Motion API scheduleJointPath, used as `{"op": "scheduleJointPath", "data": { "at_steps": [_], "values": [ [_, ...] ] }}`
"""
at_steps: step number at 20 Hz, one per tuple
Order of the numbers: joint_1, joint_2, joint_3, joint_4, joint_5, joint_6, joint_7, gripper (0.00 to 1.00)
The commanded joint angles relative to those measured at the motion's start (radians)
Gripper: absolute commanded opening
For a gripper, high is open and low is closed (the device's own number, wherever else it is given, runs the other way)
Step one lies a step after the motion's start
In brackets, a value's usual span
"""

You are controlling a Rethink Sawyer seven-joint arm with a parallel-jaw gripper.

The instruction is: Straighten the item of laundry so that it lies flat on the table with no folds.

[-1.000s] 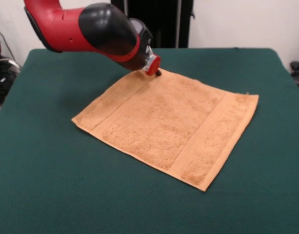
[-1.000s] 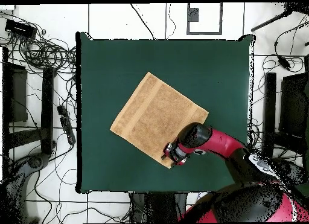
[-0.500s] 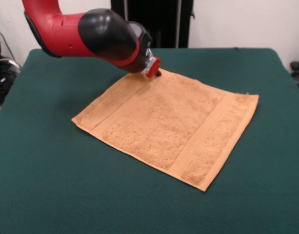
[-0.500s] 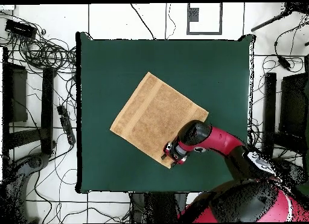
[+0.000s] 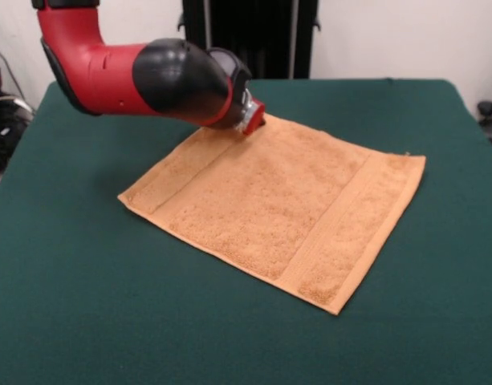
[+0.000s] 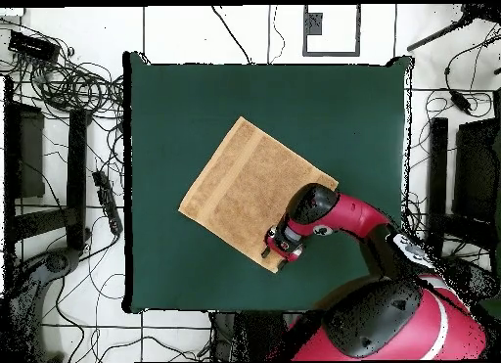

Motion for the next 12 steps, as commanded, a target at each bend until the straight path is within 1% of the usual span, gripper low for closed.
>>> {"op": "scheduleJointPath", "data": {
  "at_steps": [1, 7, 12],
  "values": [
    [0.062, 0.186, -0.103, -0.167, -0.192, -0.242, 0.040, 1.00],
    [0.059, 0.185, -0.105, -0.162, -0.192, -0.233, 0.023, 1.00],
    [0.058, 0.213, -0.117, -0.185, -0.196, -0.239, 0.038, 1.00]
  ]
}}
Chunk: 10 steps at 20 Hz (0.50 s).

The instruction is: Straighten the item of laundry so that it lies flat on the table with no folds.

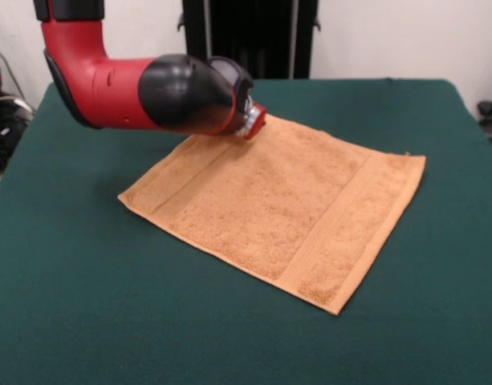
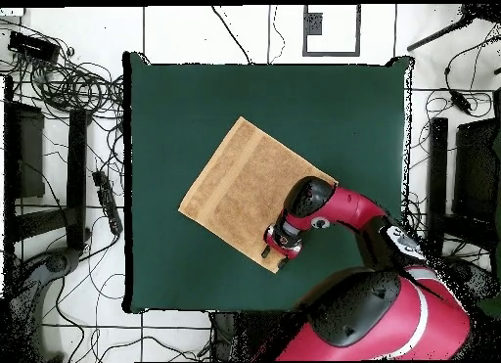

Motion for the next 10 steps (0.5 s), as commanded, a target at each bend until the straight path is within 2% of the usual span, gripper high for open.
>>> {"op": "scheduleJointPath", "data": {
  "at_steps": [1, 10],
  "values": [
    [0.026, 0.182, -0.101, -0.118, -0.200, -0.328, 0.041, 1.00],
    [0.013, 0.246, -0.111, -0.171, -0.227, -0.350, 0.037, 1.00]
  ]
}}
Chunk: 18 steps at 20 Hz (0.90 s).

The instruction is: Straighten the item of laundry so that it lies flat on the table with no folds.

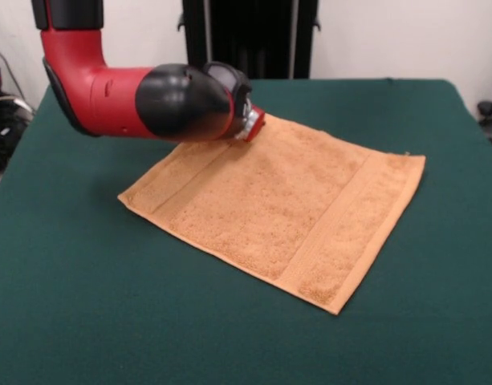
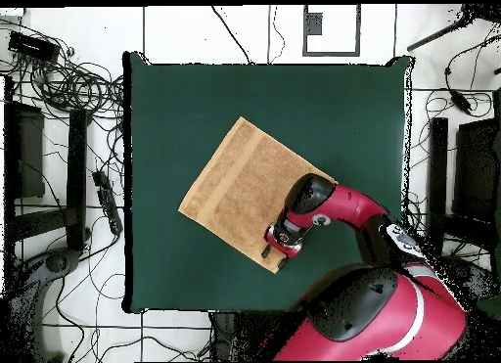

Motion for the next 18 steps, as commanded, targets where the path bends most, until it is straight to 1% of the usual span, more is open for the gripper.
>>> {"op": "scheduleJointPath", "data": {
  "at_steps": [1, 8, 18],
  "values": [
    [0.013, 0.223, -0.111, -0.137, -0.236, -0.406, 0.035, 1.00],
    [0.017, 0.246, -0.120, -0.148, -0.251, -0.429, 0.065, 1.00],
    [0.022, 0.237, -0.128, -0.118, -0.271, -0.441, 0.067, 1.00]
  ]
}}
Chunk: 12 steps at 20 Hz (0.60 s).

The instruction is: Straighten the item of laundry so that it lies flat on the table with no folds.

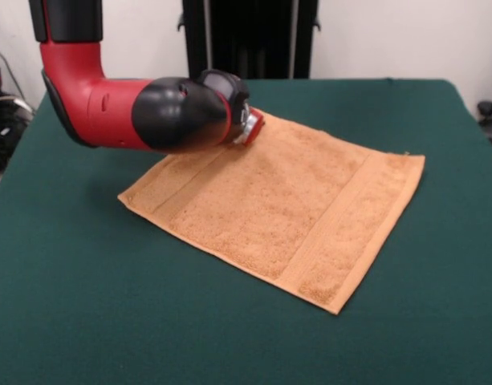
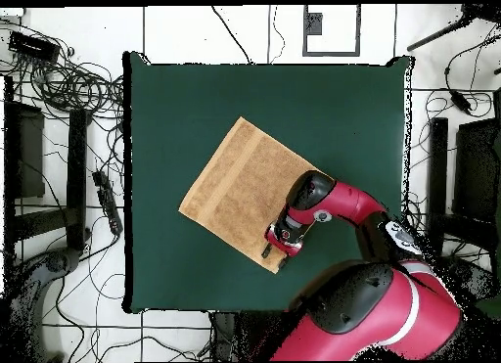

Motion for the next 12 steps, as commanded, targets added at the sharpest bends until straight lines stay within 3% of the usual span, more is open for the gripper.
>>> {"op": "scheduleJointPath", "data": {
  "at_steps": [1, 5, 12],
  "values": [
    [0.020, 0.199, -0.128, -0.061, -0.277, -0.515, 0.067, 1.00],
    [0.042, 0.171, -0.142, -0.044, -0.293, -0.496, 0.084, 1.00],
    [0.138, 0.145, -0.228, -0.050, -0.313, -0.442, 0.213, 1.00]
  ]
}}
